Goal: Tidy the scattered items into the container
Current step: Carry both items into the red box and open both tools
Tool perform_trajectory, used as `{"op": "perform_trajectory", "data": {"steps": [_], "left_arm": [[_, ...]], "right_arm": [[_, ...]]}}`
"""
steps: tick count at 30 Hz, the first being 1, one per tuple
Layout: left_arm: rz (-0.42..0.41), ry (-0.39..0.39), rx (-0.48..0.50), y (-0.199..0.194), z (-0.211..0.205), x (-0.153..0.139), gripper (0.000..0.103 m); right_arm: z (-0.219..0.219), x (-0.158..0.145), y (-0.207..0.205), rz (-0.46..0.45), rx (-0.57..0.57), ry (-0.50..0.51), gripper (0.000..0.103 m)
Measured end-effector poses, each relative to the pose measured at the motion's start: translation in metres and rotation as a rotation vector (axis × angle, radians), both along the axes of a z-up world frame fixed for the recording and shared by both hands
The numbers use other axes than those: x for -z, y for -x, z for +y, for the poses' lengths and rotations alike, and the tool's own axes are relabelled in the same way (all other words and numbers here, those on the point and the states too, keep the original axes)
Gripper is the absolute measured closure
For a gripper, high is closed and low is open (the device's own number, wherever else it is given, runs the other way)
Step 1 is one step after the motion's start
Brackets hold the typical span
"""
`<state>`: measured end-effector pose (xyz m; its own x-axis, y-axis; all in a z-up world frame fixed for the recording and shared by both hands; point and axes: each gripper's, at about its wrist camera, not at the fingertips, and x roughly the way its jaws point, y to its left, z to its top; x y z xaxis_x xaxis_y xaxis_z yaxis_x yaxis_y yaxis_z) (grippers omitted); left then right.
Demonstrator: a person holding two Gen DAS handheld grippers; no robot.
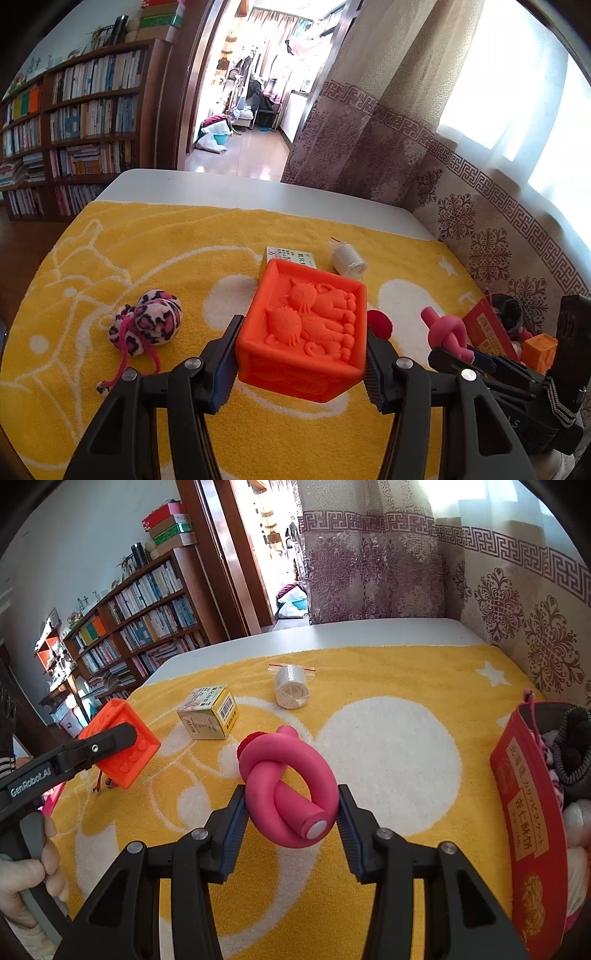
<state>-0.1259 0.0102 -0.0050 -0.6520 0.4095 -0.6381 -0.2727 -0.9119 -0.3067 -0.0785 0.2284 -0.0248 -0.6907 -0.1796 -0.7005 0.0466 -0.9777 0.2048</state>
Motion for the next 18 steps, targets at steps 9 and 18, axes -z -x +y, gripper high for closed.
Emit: {"op": "perform_trajectory", "data": {"steps": [9, 18], "left_arm": [[0.052, 0.003, 0.133, -0.027, 0.047, -0.027, 0.045], [0.05, -0.007, 0.242, -0.035, 0.103, -0.031, 0.045]], "right_arm": [[0.07, -0.048, -0.048, 0.141, 0.181, 0.016, 0.053], [0.182, -0.077, -0.105, 0.211, 0.491, -0.036, 0.053]]}}
